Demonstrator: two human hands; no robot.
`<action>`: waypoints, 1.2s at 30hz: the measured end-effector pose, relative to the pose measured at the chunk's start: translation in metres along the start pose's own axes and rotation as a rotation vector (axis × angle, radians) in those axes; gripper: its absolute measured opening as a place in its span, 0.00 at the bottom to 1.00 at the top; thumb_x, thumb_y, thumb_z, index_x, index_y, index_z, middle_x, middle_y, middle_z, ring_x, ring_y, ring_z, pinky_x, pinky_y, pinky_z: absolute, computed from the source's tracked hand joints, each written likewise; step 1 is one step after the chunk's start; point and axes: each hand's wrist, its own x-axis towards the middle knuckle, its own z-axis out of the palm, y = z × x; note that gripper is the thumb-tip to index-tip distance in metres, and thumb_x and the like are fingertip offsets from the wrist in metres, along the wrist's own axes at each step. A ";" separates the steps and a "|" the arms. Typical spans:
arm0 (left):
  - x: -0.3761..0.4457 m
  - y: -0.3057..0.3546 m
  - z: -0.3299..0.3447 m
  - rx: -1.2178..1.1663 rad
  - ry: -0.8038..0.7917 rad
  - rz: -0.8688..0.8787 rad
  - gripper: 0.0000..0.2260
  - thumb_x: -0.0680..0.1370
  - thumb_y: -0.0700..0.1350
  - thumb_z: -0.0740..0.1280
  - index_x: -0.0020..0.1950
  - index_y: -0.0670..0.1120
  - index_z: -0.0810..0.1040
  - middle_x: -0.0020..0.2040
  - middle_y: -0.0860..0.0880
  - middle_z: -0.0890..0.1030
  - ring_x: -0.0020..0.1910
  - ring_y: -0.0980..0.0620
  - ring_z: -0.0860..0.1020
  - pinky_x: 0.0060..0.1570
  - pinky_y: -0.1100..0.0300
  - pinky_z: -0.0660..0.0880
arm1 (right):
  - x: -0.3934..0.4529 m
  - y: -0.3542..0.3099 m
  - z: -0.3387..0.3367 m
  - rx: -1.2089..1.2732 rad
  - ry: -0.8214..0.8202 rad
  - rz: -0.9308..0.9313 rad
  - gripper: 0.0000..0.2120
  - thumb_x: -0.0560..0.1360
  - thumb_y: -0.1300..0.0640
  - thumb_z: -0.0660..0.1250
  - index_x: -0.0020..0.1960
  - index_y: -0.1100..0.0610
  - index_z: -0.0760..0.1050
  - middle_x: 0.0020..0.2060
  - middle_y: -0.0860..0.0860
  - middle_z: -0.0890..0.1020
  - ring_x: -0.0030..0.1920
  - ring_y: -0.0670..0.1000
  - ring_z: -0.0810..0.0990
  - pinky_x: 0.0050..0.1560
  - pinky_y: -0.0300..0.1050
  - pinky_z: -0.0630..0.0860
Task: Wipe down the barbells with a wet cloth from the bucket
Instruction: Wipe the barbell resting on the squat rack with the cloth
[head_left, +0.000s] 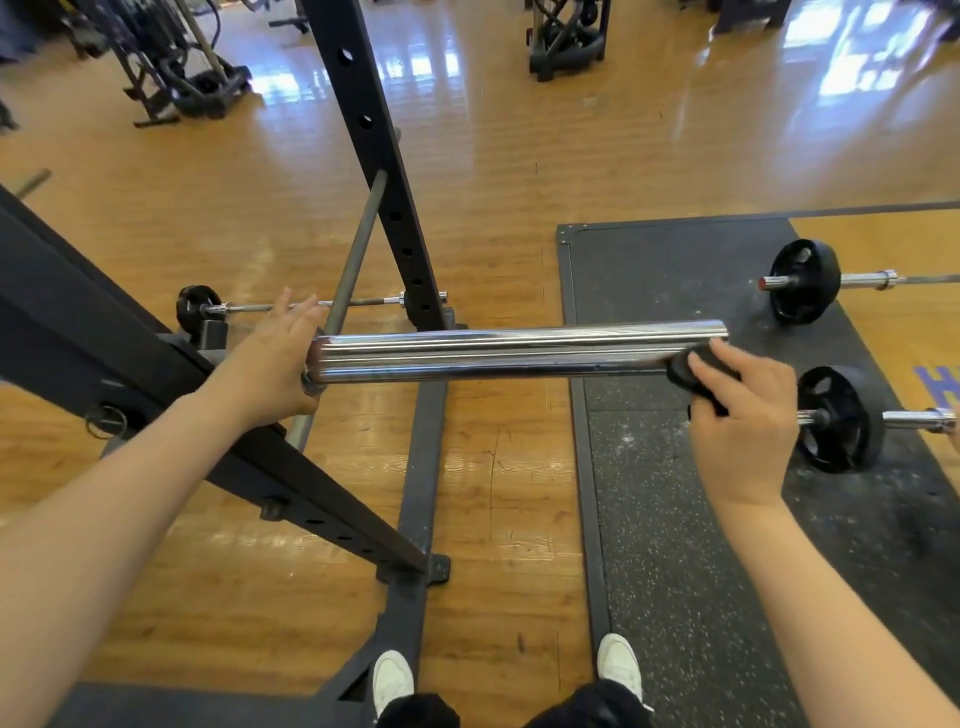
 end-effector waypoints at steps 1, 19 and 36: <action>0.000 0.000 0.000 0.001 0.002 0.003 0.44 0.68 0.38 0.76 0.77 0.42 0.53 0.78 0.44 0.52 0.77 0.46 0.42 0.73 0.48 0.51 | -0.007 0.000 -0.002 -0.007 -0.005 -0.002 0.11 0.70 0.72 0.63 0.49 0.68 0.81 0.47 0.63 0.81 0.49 0.57 0.72 0.56 0.34 0.65; -0.016 -0.009 0.044 0.166 0.368 0.056 0.45 0.61 0.35 0.80 0.71 0.33 0.58 0.69 0.30 0.64 0.72 0.34 0.58 0.73 0.59 0.35 | 0.012 -0.005 -0.008 0.001 -0.008 0.017 0.11 0.71 0.69 0.66 0.52 0.67 0.80 0.49 0.63 0.79 0.50 0.56 0.70 0.57 0.25 0.60; 0.009 -0.020 0.005 -0.025 0.005 0.107 0.48 0.66 0.42 0.78 0.77 0.41 0.51 0.77 0.44 0.53 0.77 0.46 0.46 0.74 0.52 0.48 | 0.011 -0.005 -0.001 -0.014 0.005 0.011 0.12 0.69 0.73 0.67 0.52 0.68 0.80 0.45 0.64 0.79 0.47 0.56 0.70 0.56 0.24 0.60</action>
